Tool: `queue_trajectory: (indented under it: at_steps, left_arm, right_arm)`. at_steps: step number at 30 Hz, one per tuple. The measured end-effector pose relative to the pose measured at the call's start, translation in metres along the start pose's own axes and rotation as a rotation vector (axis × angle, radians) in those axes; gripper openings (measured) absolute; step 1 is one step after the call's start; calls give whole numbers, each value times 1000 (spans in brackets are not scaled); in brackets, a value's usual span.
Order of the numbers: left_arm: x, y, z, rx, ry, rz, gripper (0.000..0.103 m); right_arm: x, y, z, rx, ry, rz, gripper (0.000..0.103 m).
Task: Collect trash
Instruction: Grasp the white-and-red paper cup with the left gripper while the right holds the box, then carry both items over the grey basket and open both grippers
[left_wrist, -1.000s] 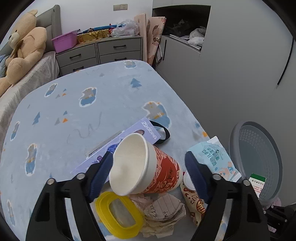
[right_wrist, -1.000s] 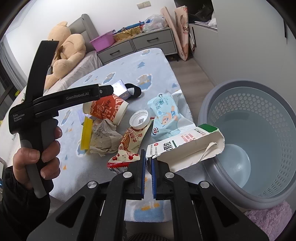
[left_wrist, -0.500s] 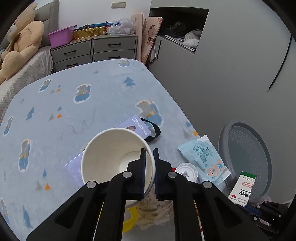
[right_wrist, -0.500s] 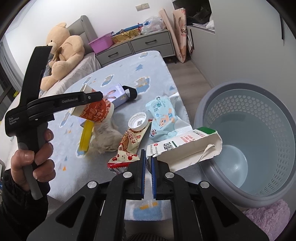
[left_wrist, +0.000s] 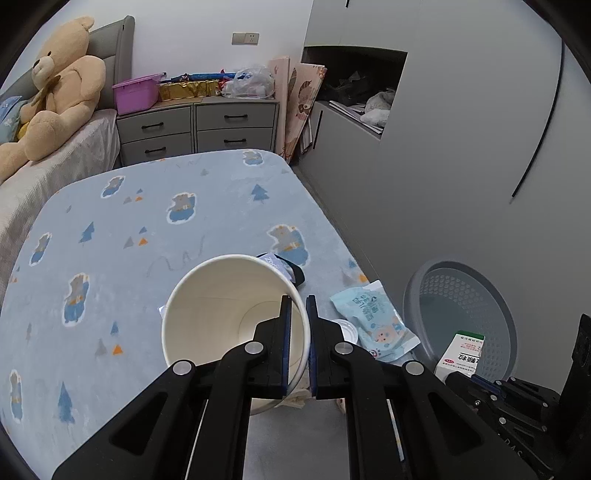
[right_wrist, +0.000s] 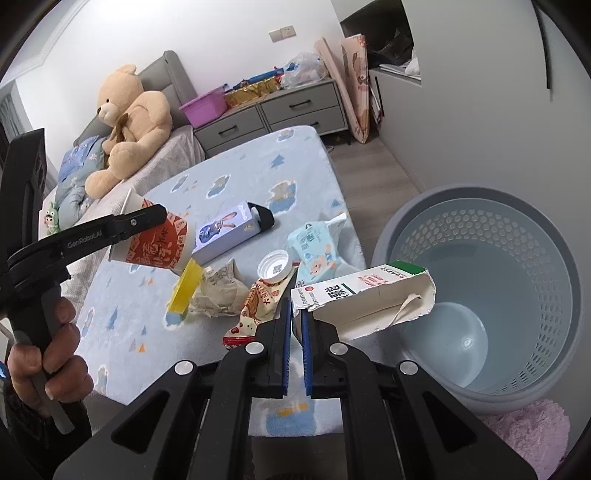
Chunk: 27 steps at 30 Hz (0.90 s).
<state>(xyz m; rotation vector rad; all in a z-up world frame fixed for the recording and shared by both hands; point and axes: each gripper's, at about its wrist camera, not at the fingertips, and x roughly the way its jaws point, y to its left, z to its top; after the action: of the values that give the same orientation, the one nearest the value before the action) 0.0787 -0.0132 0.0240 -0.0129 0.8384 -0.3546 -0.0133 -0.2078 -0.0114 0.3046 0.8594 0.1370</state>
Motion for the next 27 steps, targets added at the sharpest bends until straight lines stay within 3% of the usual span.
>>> queue_trajectory:
  at_steps: [9, 20, 27]
  left_arm:
    - [0, -69, -2, 86, 2, -74, 8]
    - [67, -166, -11, 202, 130, -173, 8]
    - [102, -199, -9, 235, 176, -188, 9]
  right_arm:
    - [-25, -42, 8, 55, -47, -36, 6]
    - [-26, -130, 15, 162, -18, -123, 6]
    - [-14, -163, 19, 201, 11, -131, 6]
